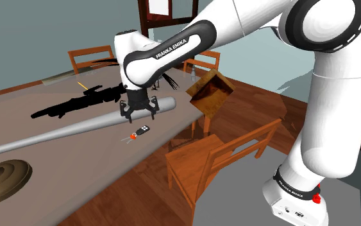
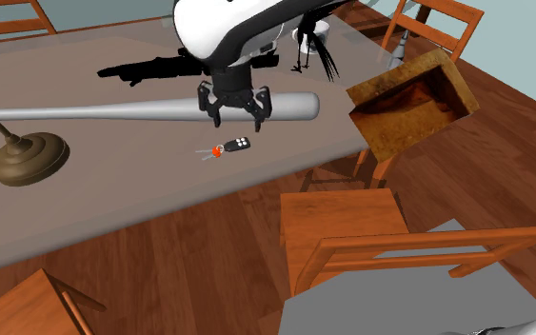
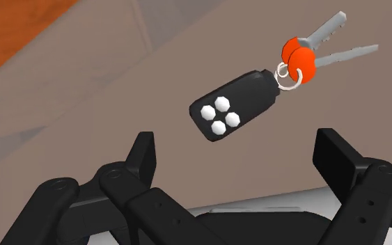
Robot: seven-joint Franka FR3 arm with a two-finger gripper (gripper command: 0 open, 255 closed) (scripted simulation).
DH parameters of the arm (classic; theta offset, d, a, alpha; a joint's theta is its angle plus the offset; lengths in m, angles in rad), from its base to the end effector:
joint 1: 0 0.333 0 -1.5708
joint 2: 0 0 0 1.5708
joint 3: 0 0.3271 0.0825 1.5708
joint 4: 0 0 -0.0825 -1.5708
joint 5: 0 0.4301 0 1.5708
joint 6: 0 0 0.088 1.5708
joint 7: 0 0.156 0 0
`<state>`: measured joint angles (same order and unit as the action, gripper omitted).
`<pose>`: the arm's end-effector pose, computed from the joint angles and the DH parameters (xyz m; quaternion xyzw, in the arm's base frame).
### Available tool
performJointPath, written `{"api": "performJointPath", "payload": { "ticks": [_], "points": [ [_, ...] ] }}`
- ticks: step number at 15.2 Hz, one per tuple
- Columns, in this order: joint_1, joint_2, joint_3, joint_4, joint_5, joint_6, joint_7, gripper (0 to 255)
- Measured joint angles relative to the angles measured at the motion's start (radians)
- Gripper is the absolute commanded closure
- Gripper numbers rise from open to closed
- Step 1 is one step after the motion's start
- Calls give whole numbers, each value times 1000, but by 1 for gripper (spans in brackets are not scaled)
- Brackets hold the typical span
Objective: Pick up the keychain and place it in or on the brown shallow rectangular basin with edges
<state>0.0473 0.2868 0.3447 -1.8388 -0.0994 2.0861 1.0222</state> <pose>0.6189 0.2381 0.3178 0.9564 -0.2918 -0.0112 0.0030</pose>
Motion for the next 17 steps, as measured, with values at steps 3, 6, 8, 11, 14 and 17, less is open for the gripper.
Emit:
{"api": "performJointPath", "payload": {
  "ticks": [3, 6, 8, 11, 14, 17],
  "points": [
    [4, 27, -4, -4, -8, 28, 10, 0],
    [6, 45, -7, -21, -16, 62, 16, 0],
    [7, 55, -9, -26, -21, 77, 19, 0],
    [8, 58, -9, -28, -22, 81, 20, 0],
    [8, 58, -9, -28, -22, 82, 20, 255],
    [8, 58, -9, -28, -22, 82, 20, 255]
  ]
}}
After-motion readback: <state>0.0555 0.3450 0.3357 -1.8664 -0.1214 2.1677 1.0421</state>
